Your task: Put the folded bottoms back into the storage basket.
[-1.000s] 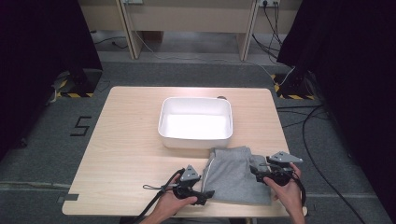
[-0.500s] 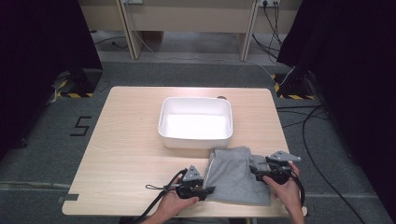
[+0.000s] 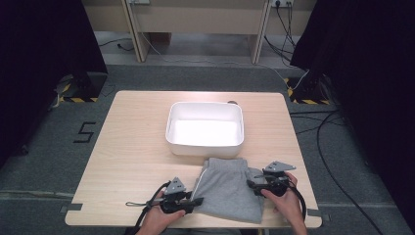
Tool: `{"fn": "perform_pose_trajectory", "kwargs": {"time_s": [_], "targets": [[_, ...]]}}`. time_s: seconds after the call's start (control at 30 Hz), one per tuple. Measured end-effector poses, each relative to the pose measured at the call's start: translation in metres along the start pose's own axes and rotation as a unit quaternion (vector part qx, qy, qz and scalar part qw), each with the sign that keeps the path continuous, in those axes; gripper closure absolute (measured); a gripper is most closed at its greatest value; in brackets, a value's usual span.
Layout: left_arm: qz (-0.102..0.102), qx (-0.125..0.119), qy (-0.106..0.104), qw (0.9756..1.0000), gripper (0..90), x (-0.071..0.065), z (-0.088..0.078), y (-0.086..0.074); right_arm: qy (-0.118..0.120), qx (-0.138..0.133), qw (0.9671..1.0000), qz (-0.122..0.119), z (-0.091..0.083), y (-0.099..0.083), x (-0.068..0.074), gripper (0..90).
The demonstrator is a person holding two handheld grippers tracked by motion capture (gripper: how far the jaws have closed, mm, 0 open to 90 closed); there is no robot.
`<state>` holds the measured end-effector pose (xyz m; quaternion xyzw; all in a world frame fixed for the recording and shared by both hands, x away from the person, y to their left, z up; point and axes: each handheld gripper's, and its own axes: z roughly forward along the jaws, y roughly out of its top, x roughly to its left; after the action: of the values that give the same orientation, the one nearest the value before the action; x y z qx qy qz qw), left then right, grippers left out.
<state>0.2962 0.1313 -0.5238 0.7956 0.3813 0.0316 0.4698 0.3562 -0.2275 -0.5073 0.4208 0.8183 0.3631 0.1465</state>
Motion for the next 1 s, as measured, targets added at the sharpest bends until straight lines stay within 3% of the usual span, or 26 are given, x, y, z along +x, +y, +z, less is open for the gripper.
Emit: {"fn": "perform_pose_trajectory", "kwargs": {"time_s": [0.33,0.67,0.8,0.87,0.97,1.0], "targets": [[-0.008,0.007,0.014,0.9998,60.1,0.005,-0.023,-0.012,0.035,-0.003,0.9993,-0.007,0.013,0.007,0.019,20.5],[-0.005,0.007,0.014,0.9999,58.7,0.003,-0.025,-0.014,0.061,-0.007,0.9981,0.008,0.021,0.010,0.025,17.2],[-0.006,0.008,0.009,0.9999,58.9,0.004,-0.025,-0.014,0.074,-0.003,0.9973,-0.003,0.029,0.018,0.031,17.5],[-0.004,0.008,0.010,0.9999,58.9,0.004,-0.025,-0.014,0.086,-0.003,0.9963,-0.007,0.035,0.023,0.034,20.7],[-0.004,0.008,0.006,0.9999,59.0,0.005,-0.025,-0.014,0.119,-0.009,0.9929,-0.007,0.041,0.027,0.037,32.7],[-0.004,0.007,0.006,0.9999,59.1,0.005,-0.025,-0.014,0.120,-0.010,0.9927,-0.013,0.043,0.029,0.037,37.1]]}}
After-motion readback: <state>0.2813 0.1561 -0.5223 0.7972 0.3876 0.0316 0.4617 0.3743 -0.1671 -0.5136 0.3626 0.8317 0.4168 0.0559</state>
